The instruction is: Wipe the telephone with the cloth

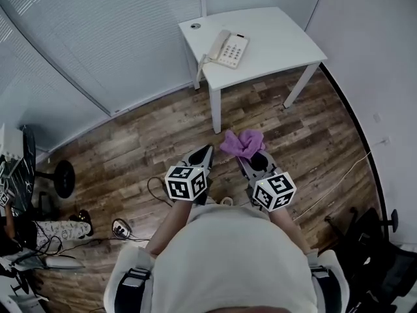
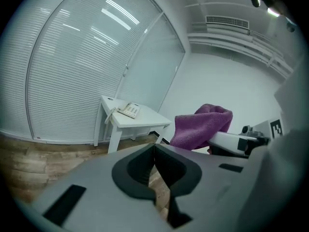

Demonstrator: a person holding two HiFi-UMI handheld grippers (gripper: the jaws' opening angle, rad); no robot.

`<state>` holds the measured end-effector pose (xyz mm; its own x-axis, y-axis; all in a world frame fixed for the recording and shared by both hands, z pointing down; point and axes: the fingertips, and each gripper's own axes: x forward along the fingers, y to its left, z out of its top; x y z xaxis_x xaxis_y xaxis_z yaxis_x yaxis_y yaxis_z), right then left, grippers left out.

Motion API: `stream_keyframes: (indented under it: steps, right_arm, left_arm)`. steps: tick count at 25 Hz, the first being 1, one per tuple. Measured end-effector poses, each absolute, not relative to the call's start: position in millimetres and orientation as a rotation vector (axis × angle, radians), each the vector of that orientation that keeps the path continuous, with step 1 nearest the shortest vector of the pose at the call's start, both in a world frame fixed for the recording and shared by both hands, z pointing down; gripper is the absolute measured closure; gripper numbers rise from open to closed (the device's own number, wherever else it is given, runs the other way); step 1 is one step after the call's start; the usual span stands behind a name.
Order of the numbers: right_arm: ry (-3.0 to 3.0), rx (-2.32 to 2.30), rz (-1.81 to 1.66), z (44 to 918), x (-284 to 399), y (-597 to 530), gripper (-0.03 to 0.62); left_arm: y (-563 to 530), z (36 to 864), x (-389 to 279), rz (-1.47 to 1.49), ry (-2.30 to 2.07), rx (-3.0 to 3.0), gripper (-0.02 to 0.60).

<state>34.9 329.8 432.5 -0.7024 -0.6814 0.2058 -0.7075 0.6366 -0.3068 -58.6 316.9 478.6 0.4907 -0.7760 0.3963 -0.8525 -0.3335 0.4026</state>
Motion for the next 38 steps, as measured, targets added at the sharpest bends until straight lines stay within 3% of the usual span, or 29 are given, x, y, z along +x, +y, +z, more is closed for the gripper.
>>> stream_keyframes:
  steps: [18, 38]
  right_arm:
    - [-2.792, 1.184, 0.67, 437, 68, 331, 0.474]
    - [-2.763, 1.205, 0.715, 448, 65, 281, 0.474]
  left_arm:
    - [323, 480, -17, 0.173, -1.286, 2.181, 0.561]
    - [270, 493, -33, 0.161, -1.293, 2.133, 0.561]
